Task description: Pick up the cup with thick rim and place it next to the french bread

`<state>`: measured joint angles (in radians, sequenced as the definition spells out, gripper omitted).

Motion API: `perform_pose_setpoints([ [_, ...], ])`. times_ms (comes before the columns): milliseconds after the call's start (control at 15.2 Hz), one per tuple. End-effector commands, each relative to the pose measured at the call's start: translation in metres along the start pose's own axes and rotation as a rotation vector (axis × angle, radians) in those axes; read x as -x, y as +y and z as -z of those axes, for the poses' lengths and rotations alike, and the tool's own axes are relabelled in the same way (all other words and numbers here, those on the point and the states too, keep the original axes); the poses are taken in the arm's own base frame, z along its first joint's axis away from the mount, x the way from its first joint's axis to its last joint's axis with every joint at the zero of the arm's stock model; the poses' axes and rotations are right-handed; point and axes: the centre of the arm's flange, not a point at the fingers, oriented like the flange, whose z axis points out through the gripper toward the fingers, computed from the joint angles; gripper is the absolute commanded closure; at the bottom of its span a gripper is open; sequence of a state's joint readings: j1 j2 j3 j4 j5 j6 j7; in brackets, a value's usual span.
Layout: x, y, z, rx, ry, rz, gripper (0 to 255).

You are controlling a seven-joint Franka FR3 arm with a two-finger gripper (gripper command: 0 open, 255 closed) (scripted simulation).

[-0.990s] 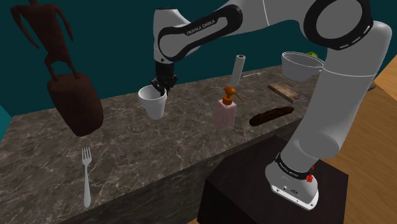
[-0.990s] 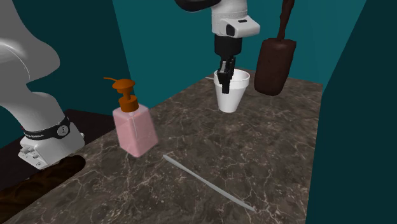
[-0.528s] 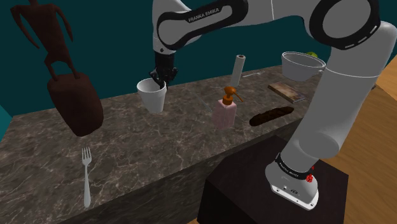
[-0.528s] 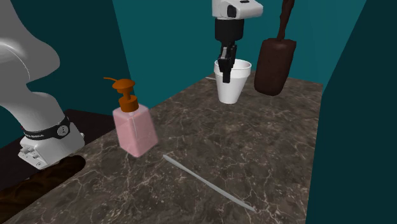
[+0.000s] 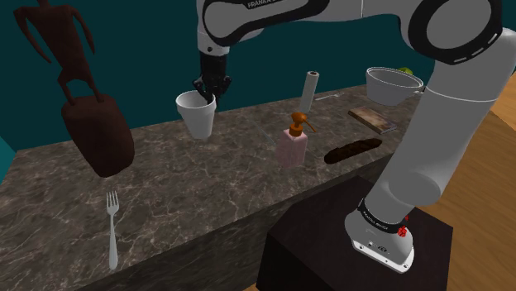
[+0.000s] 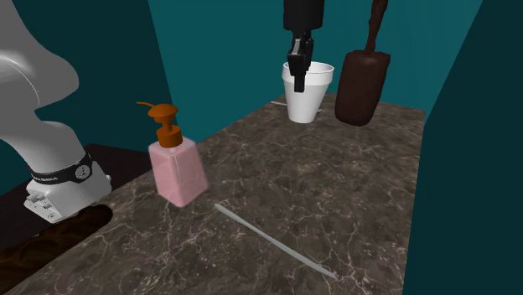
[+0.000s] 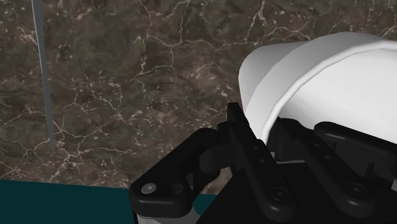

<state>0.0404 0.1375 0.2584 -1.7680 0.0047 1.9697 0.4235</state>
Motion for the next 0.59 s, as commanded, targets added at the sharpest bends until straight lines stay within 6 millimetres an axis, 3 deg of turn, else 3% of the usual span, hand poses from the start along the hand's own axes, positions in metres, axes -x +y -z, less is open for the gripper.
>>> perform_pose_setpoints([
  [0,-0.002,-0.001,0.011,0.0,0.0,0.0,255],
  [528,-0.004,-0.004,0.053,0.0,0.0,0.0,255],
])
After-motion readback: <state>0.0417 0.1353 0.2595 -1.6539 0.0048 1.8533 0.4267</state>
